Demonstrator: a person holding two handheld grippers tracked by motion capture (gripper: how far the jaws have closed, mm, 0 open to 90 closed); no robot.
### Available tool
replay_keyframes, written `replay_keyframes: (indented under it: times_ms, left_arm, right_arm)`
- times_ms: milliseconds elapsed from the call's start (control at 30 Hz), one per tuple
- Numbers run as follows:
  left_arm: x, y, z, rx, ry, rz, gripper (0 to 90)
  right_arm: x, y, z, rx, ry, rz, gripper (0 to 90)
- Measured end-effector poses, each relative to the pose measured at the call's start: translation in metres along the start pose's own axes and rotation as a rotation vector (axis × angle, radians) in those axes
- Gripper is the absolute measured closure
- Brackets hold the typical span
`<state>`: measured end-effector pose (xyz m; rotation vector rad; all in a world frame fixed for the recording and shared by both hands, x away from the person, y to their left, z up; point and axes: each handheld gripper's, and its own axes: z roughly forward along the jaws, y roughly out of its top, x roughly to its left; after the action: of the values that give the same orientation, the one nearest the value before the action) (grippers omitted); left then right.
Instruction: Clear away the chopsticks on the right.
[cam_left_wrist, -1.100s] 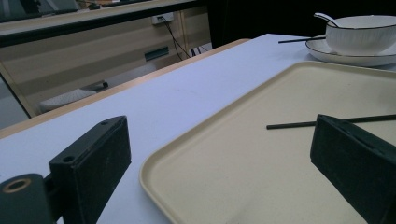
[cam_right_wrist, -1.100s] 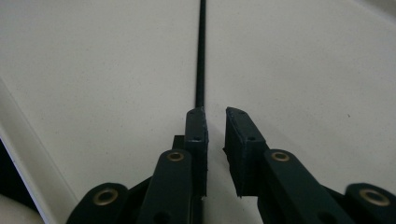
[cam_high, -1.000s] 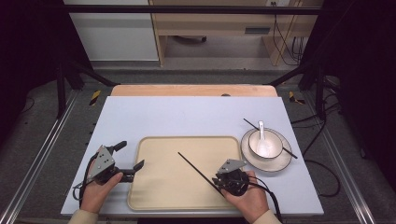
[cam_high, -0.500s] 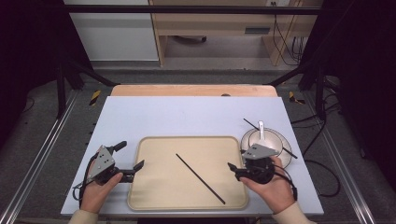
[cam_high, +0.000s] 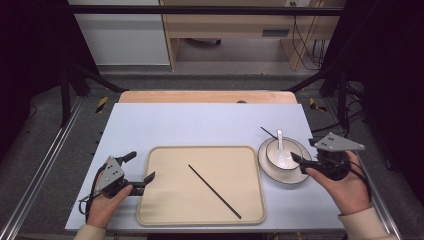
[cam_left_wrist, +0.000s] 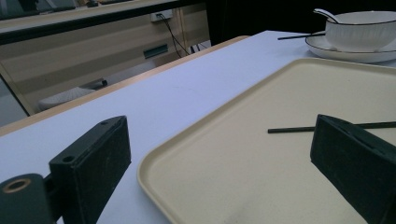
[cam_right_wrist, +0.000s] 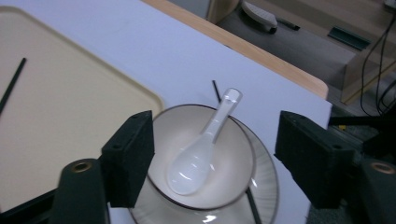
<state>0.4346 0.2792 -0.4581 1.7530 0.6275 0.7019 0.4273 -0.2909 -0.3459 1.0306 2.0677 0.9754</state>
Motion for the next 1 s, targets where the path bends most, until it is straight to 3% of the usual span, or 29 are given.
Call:
replay_keyframes:
  times_ms: [100,200,233,300,367,633,833,1000]
  left_arm:
    - [0.000,0.000,0.000,0.001,0.000,-0.001,4.7]
    - [-0.001,0.000,0.001,-0.001,-0.004,-0.002,4.8]
    - [-0.001,0.000,0.001,-0.001,-0.005,-0.002,4.8]
    - [-0.001,0.000,0.001,-0.001,-0.005,-0.002,4.8]
    - [-0.001,-0.001,0.002,0.007,-0.006,0.002,4.8]
    - [-0.001,-0.001,0.002,0.012,-0.005,0.004,4.8]
    - [-0.002,-0.001,0.003,0.014,-0.012,0.002,4.9]
    - [-0.002,-0.001,0.002,0.015,-0.013,0.006,4.9]
  right_arm:
    - [-0.026,-0.014,-0.007,0.018,-0.031,0.032,44.1]
    - [-0.038,-0.023,-0.008,0.034,-0.033,0.058,51.3]
    - [-0.049,-0.033,-0.005,0.054,-0.039,0.072,57.5]
    - [-0.053,-0.037,-0.003,0.058,-0.040,0.075,60.3]
    - [-0.065,-0.053,0.010,0.103,-0.034,0.092,65.4]
    - [-0.072,-0.077,0.051,0.186,0.027,0.094,71.6]
    - [-0.069,-0.080,0.069,0.195,0.073,0.085,70.1]
    - [-0.065,-0.082,0.077,0.225,0.084,0.070,70.5]
